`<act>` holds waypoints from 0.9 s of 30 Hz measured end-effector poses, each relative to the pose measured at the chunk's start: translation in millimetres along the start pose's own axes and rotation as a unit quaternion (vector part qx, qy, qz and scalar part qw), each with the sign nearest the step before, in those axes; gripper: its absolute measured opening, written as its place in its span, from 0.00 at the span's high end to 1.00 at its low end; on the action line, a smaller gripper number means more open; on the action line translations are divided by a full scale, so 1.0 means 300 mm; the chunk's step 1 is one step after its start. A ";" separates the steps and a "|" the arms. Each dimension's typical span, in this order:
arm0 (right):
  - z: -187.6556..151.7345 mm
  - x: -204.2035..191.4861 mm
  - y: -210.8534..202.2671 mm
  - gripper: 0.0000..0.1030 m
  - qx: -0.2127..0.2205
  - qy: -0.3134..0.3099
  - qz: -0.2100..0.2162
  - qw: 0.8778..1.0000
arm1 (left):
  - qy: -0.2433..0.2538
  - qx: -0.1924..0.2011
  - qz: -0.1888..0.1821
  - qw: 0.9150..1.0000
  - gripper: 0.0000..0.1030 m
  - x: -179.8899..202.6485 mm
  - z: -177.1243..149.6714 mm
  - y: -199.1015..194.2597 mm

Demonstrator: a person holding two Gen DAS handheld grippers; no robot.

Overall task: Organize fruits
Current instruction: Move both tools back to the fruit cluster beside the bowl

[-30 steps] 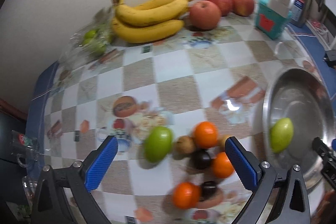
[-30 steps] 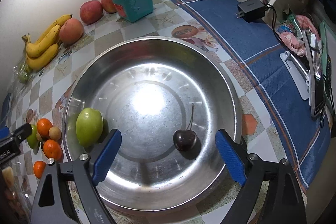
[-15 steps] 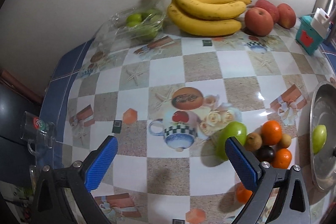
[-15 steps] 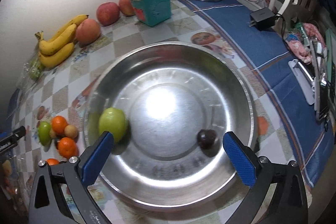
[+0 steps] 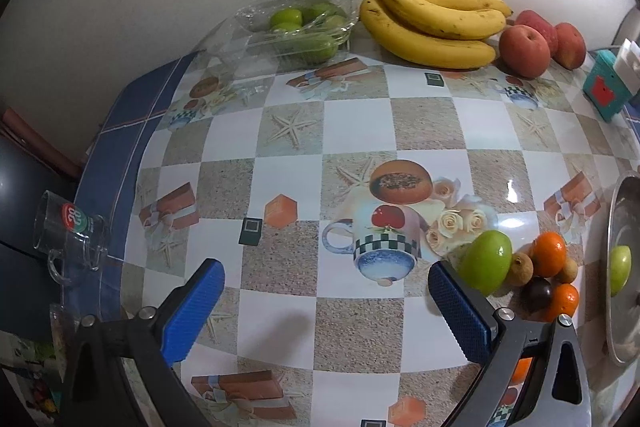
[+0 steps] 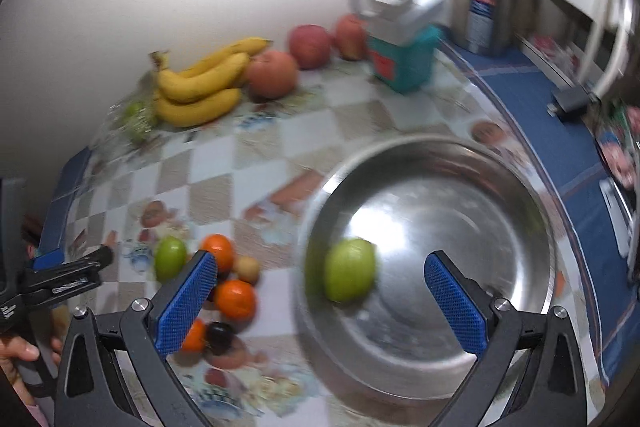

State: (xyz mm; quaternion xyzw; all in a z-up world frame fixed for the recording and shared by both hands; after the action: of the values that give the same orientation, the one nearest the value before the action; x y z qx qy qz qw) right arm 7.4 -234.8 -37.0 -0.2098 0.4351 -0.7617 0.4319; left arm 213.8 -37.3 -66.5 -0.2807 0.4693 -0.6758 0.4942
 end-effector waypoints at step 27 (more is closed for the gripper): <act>0.021 -0.259 0.263 0.34 -0.077 -0.083 0.049 0.992 | -0.063 -0.079 -0.122 0.987 0.08 0.128 -0.027 0.088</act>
State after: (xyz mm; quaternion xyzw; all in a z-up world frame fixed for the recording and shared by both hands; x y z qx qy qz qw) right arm 91.2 -192.3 -95.8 -0.2834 0.4649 -0.6840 0.4855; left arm 204.0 -72.0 -97.2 -0.4160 0.4514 -0.6728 0.4130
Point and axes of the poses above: each gripper's, at about its wrist camera, not at the fingertips, and y roughly the way its jaws point, x to its right, z to its top, the point moved 6 cm from there along y, roughly the way its jaws point, and after that the axes turned 12 degrees about -y, right-handed, at the moved point
